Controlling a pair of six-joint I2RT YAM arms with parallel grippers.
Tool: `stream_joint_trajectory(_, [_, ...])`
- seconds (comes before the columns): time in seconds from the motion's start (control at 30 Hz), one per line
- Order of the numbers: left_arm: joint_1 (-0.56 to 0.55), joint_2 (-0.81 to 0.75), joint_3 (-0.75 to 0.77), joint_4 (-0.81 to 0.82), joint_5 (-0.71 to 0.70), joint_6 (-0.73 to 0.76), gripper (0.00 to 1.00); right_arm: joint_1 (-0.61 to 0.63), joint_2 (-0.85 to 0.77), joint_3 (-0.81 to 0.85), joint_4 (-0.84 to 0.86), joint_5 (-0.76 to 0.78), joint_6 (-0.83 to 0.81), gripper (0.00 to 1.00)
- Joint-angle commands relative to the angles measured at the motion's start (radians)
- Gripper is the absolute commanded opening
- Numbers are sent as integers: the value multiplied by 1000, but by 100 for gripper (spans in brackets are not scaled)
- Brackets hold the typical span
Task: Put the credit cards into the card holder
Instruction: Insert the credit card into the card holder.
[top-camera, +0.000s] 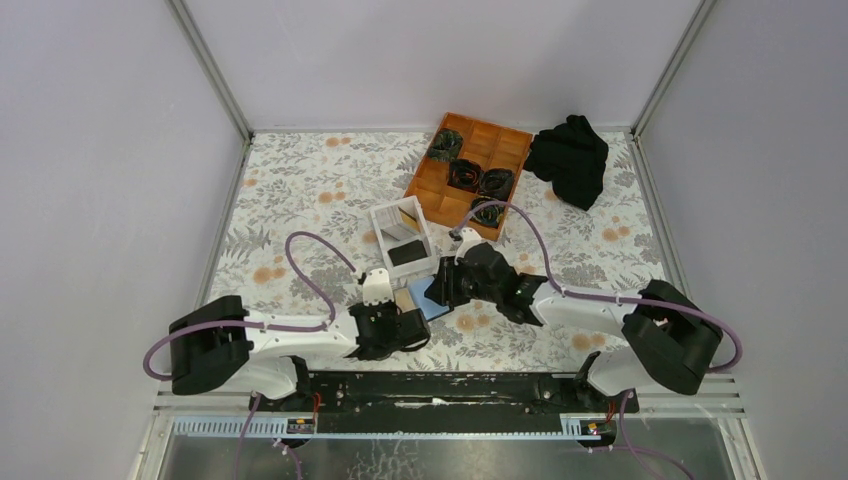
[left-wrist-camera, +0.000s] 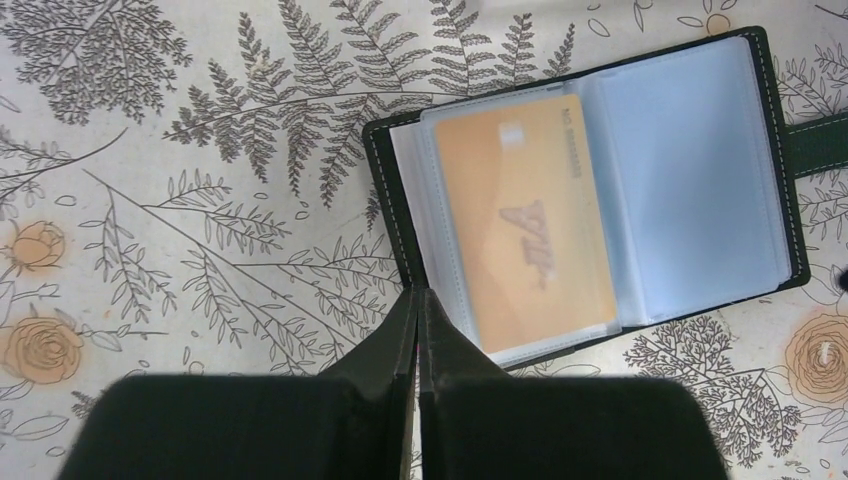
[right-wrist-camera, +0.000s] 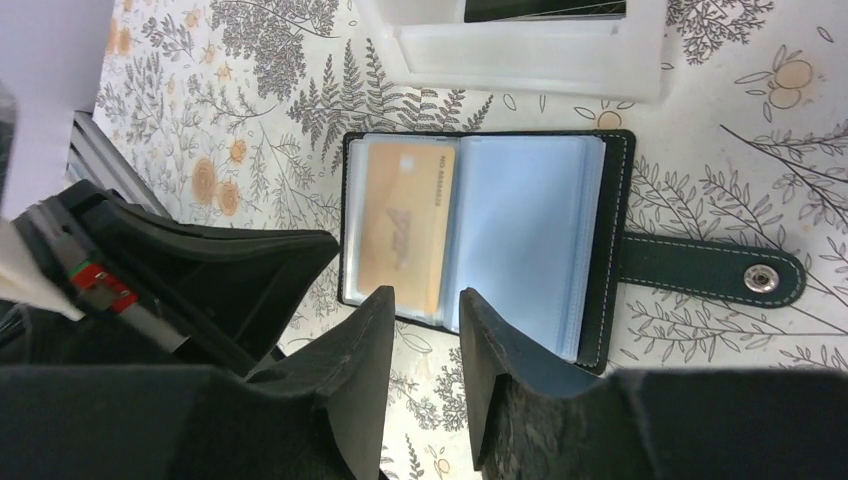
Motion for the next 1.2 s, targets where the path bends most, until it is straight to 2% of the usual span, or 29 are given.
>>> stream_joint_trajectory(0.0, [-13,-26,51,-132,-89,-58,3,25,44,73,-17,44,-52,37])
stream_joint_trajectory(0.13, [-17,-70,81,-212,-161,-107,3,29,95,142,-61,79,-90,37])
stream_joint_trajectory(0.23, [-17,-137,92,-243,-224,-130,8,28,126,215,-120,123,-123,38])
stream_joint_trajectory(0.47, [13,-296,127,-264,-328,-71,45,5,268,496,-307,220,-230,44])
stream_joint_trajectory(0.63, [59,-342,129,-170,-310,70,63,-50,404,704,-403,209,-288,49])
stream_joint_trajectory(0.87, [110,-391,98,-48,-266,197,66,-111,554,924,-473,173,-328,52])
stream_joint_trajectory(1.17, [170,-420,61,15,-214,251,69,-153,678,1070,-489,91,-331,53])
